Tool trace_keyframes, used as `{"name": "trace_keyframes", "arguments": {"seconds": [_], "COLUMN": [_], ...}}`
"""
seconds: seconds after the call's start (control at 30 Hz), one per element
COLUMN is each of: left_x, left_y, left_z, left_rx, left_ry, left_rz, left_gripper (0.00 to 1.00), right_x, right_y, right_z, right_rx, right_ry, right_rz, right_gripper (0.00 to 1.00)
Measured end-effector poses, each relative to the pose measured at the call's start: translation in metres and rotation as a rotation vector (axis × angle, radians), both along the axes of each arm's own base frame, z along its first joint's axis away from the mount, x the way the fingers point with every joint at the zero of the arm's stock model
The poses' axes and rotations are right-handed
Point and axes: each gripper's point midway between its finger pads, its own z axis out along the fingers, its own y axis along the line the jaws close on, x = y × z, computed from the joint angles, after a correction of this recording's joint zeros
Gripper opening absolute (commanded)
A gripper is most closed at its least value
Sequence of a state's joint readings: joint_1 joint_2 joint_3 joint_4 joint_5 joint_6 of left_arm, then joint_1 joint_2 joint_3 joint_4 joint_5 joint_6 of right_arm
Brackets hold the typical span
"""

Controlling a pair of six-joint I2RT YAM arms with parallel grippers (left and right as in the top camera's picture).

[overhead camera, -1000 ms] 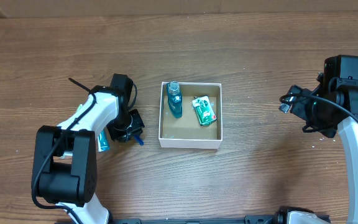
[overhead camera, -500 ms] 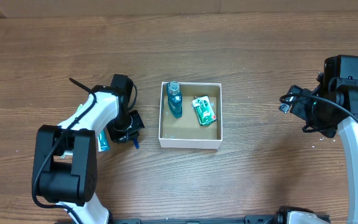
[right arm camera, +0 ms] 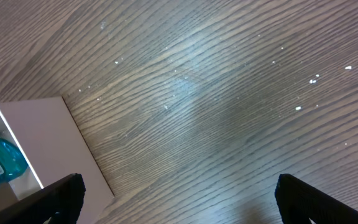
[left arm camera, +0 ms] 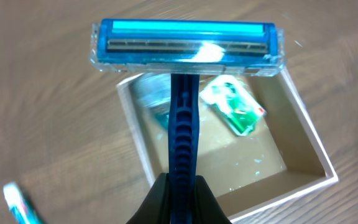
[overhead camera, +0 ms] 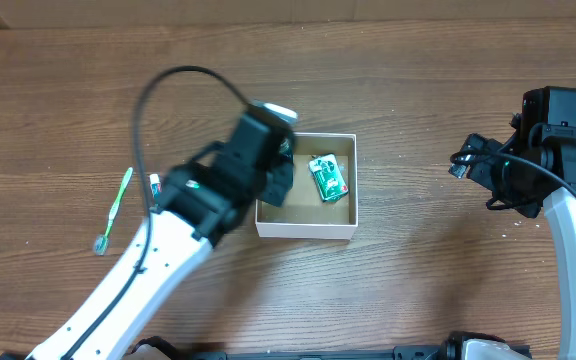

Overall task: Pack container
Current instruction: 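Lower the razor into the box and open the left gripper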

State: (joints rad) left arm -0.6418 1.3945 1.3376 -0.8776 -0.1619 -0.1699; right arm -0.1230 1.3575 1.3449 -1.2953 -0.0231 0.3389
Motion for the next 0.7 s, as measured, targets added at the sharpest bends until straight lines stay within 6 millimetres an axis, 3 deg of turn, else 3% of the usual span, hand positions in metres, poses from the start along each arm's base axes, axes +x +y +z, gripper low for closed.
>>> {"name": "trace_keyframes", "arguments": {"seconds": [0.07, 0.13, 0.23, 0.33, 0.37, 0.47, 0.5, 0.7], "left_x": [-0.008, -0.012, -0.007, -0.010, -0.010, -0.012, -0.013, -0.015], "left_y": [-0.026, -0.042, -0.046, -0.046, -0.046, -0.045, -0.044, -0.036], "left_z": [-0.013, -0.039, -0.094, -0.131, -0.138, -0.158, -0.161, -0.156], "left_rx": [0.073, 0.143, 0.238, 0.293, 0.303, 0.336, 0.344, 0.370], "left_ry": [-0.007, 0.037, 0.155, 0.244, 0.259, 0.304, 0.314, 0.339], "left_rz": [-0.125, -0.192, -0.212, -0.224, -0.225, -0.231, -0.241, -0.235], "left_gripper": [0.04, 0.04, 0.04, 0.05, 0.09, 0.63, 0.70, 0.74], "right_x": [0.000, 0.000, 0.000, 0.000, 0.000, 0.000, 0.000, -0.001], "right_y": [0.000, 0.000, 0.000, 0.000, 0.000, 0.000, 0.000, 0.000], "right_z": [0.000, 0.000, 0.000, 0.000, 0.000, 0.000, 0.000, 0.000], "right_rx": [-0.001, 0.000, 0.000, 0.000, 0.000, 0.000, 0.001, 0.000], "right_ry": [0.001, 0.001, 0.000, 0.000, 0.000, 0.000, 0.001, 0.002], "right_rz": [0.000, 0.000, 0.000, 0.000, 0.000, 0.000, 0.000, 0.000], "right_gripper": [1.00, 1.00, 1.00, 1.00, 1.00, 1.00, 1.00, 1.00]}}
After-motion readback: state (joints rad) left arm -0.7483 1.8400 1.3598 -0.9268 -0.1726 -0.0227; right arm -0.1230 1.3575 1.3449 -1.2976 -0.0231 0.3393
